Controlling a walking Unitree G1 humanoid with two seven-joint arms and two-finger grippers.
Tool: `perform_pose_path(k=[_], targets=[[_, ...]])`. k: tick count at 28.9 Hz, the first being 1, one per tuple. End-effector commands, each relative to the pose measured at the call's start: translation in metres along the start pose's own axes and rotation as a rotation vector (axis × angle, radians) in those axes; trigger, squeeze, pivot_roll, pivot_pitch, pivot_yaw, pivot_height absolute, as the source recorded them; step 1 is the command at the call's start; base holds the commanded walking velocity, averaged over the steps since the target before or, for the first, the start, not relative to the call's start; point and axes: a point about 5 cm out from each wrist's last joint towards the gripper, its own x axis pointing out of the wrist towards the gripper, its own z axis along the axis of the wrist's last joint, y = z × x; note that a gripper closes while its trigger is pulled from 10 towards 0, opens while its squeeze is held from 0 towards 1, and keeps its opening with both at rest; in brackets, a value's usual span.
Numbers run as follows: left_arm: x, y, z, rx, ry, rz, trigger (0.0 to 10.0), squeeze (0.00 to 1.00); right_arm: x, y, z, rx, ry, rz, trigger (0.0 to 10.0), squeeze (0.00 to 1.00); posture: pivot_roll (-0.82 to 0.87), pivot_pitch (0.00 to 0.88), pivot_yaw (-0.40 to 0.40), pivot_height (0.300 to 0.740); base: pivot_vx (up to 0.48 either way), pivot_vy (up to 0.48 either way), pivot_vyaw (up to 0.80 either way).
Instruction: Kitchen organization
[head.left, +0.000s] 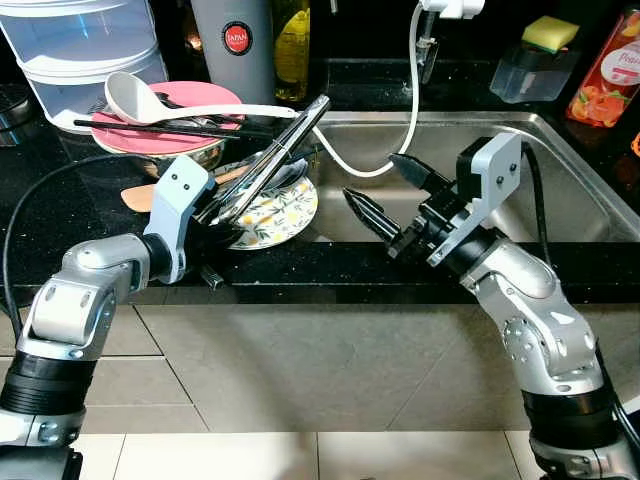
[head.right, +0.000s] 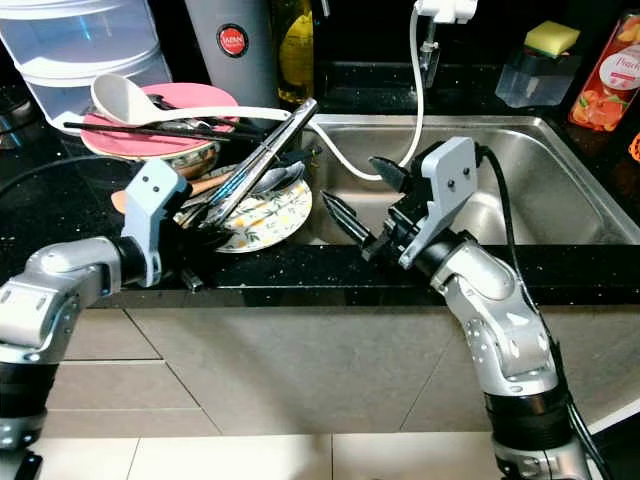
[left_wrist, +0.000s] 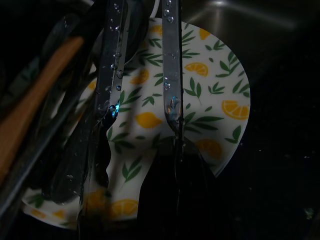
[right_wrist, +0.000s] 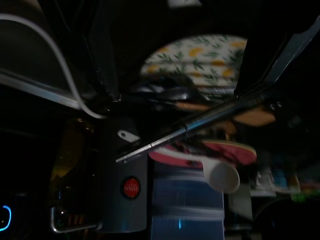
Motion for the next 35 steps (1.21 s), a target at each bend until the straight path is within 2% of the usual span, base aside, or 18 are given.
perform_pose_path(k=[1,2,3,4,6,7,10,15,16,17,25,29,30,31,32,33,34,35], targets=[[-0.004,0.002,0.017,0.120,-0.036,0.015,10.0,0.00,0.001,0.000,0.008,0.046,-0.035,0.009,10.0,0.00,0.08,0.021,-0.004,0.740,0.000,0.000,0.00],[-0.004,0.002,0.017,0.120,-0.036,0.015,10.0,0.00,0.001,0.000,0.008,0.046,-0.035,0.009,10.0,0.00,0.08,0.021,-0.004,0.740,0.000,0.000,0.00],[-0.005,0.000,0.029,0.180,-0.082,0.001,10.0,0.00,0.003,-0.002,0.010,0.085,-0.058,-0.001,10.0,0.00,0.08,0.019,-0.004,0.740,0.000,0.000,0.00],[-0.006,-0.002,0.032,0.195,-0.097,-0.007,10.0,0.00,0.003,-0.002,0.010,0.098,-0.066,-0.005,10.0,0.00,0.08,0.019,-0.004,0.740,0.000,0.000,0.00],[-0.006,-0.004,0.037,0.205,-0.118,-0.025,10.0,0.00,0.004,-0.003,0.011,0.115,-0.077,-0.011,10.0,0.00,0.08,0.018,-0.004,0.740,0.000,0.000,0.00],[-0.006,-0.011,0.046,0.228,-0.160,-0.068,10.0,0.00,0.006,-0.004,0.013,0.164,-0.106,-0.019,10.0,0.00,0.08,0.018,-0.004,0.740,0.000,0.000,0.00],[-0.005,-0.018,0.050,0.249,-0.180,-0.101,10.0,0.00,0.008,-0.004,0.014,0.220,-0.133,-0.029,10.0,0.00,0.08,0.015,-0.004,0.740,0.000,0.000,0.00],[0.001,-0.026,0.049,0.263,-0.192,-0.139,10.0,0.00,0.012,-0.003,0.014,0.291,-0.154,-0.041,10.0,0.00,0.08,0.014,-0.004,0.740,0.000,0.000,0.00],[0.007,-0.032,0.048,0.258,-0.201,-0.167,10.0,0.00,0.019,0.001,0.015,0.356,-0.174,-0.032,10.0,0.00,0.08,0.014,-0.003,0.740,0.000,0.000,0.00],[0.009,-0.034,0.047,0.256,-0.206,-0.176,10.0,0.00,0.021,0.004,0.016,0.375,-0.182,-0.021,10.0,0.00,0.08,0.014,-0.003,0.740,0.000,0.000,0.00],[0.012,-0.045,0.049,0.254,-0.227,-0.233,10.0,0.00,0.029,0.012,0.019,0.435,-0.205,0.014,10.0,0.00,0.08,0.013,-0.003,0.740,0.000,0.000,0.00],[0.016,-0.054,0.044,0.252,-0.211,-0.270,10.0,0.00,0.034,0.013,0.019,0.463,-0.209,0.002,10.0,0.00,0.08,0.012,-0.003,0.740,0.000,0.000,0.00],[0.016,-0.057,0.042,0.250,-0.206,-0.283,10.0,0.00,0.035,0.012,0.019,0.467,-0.206,-0.006,9.1,0.00,0.07,0.013,-0.003,0.740,0.000,0.000,0.00],[0.016,-0.057,0.042,0.250,-0.206,-0.283,10.0,0.00,0.035,0.012,0.019,0.467,-0.206,-0.006,9.1,0.00,0.07,0.013,-0.003,0.740,0.000,0.000,0.00],[0.017,-0.059,0.040,0.250,-0.202,-0.292,10.0,0.00,0.036,0.011,0.018,0.470,-0.204,-0.013,7.4,0.00,0.07,0.013,-0.003,0.740,0.000,0.000,0.00],[0.018,-0.061,0.038,0.254,-0.200,-0.301,10.0,0.00,0.036,0.011,0.017,0.476,-0.196,-0.023,5.1,0.00,0.08,0.013,-0.005,0.740,0.000,0.000,0.00],[0.018,-0.061,0.038,0.254,-0.200,-0.301,10.0,0.00,0.036,0.011,0.017,0.476,-0.196,-0.023,5.1,0.00,0.08,0.013,-0.005,0.740,0.000,0.000,0.00],[0.019,-0.062,0.038,0.254,-0.200,-0.299,10.0,0.00,0.036,0.011,0.017,0.476,-0.192,-0.026,3.0,0.00,0.07,0.013,-0.005,0.740,0.000,0.000,0.00]])
